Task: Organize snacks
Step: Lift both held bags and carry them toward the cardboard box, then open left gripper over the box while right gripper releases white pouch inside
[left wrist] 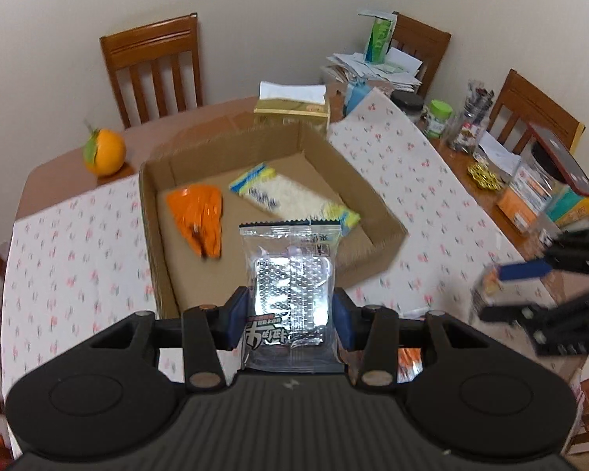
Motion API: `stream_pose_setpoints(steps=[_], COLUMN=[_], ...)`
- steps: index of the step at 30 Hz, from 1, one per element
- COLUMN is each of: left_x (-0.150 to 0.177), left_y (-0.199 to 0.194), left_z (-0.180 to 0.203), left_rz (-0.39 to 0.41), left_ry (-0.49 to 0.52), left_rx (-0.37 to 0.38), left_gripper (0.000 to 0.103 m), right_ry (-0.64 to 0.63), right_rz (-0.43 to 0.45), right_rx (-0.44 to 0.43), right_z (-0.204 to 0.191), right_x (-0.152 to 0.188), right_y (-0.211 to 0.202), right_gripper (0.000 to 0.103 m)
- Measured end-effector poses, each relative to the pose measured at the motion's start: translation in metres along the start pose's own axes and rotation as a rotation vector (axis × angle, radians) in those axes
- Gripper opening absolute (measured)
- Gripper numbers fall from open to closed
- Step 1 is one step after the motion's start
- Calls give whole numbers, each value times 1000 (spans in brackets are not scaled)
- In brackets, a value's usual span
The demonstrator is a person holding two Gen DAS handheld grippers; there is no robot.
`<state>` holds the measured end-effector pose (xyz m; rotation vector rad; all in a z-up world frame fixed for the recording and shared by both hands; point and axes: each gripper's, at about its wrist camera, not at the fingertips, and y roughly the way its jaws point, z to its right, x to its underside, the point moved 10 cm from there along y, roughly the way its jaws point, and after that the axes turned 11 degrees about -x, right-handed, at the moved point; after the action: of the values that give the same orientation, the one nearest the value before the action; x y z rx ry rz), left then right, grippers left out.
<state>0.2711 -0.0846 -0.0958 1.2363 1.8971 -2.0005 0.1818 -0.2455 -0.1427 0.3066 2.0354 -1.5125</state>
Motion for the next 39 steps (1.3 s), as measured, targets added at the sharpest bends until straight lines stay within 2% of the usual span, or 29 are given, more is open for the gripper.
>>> stream_pose_setpoints(steps=[4, 8, 10, 11, 12, 13, 17, 22, 25, 28, 32, 39], left_x=[-31, -49, -54, -55, -55, -54, -45, -21, -2, 20, 47, 82], left_y=[25, 58, 72, 76, 79, 79, 61, 22, 3, -11, -24, -41], left_z=[-2, -6, -9, -10, -12, -13, -17, -29, -43, -56, -75, -105], left_rz=[19, 12, 15, 13, 16, 25, 82, 165, 191, 188, 156, 134], left_ry=[14, -1, -18, -28, -40, -56, -68, -98, -141, -181, -243, -321], left_rx=[-13, -36, -53, -52, -54, -61, -53, -107, -171, -233, -275, -334], left_gripper=[44, 47, 57, 77, 91, 93, 93, 98, 100, 100, 100, 100], right_ry=[2, 4, 1, -2, -6, -8, -23, -62, -92, -123, -157, -232], right_rz=[26, 38, 41, 43, 45, 47, 54, 72, 81, 83, 73, -26], right_rx=[-5, -2, 1, 4, 6, 7, 2, -10, -24, -40, -77, -143], right_z=[2, 4, 6, 6, 6, 7, 5, -2, -9, -17, -34, -75], right_x=[-12, -22, -27, -29, -32, -35, -48, -74, -94, -115, -144, -165], right_y=[-6, -10, -11, -11, -11, -11, -8, 0, 8, 21, 44, 105], right_gripper=[53, 53, 53, 53, 53, 53, 53, 53, 53, 53, 53, 53])
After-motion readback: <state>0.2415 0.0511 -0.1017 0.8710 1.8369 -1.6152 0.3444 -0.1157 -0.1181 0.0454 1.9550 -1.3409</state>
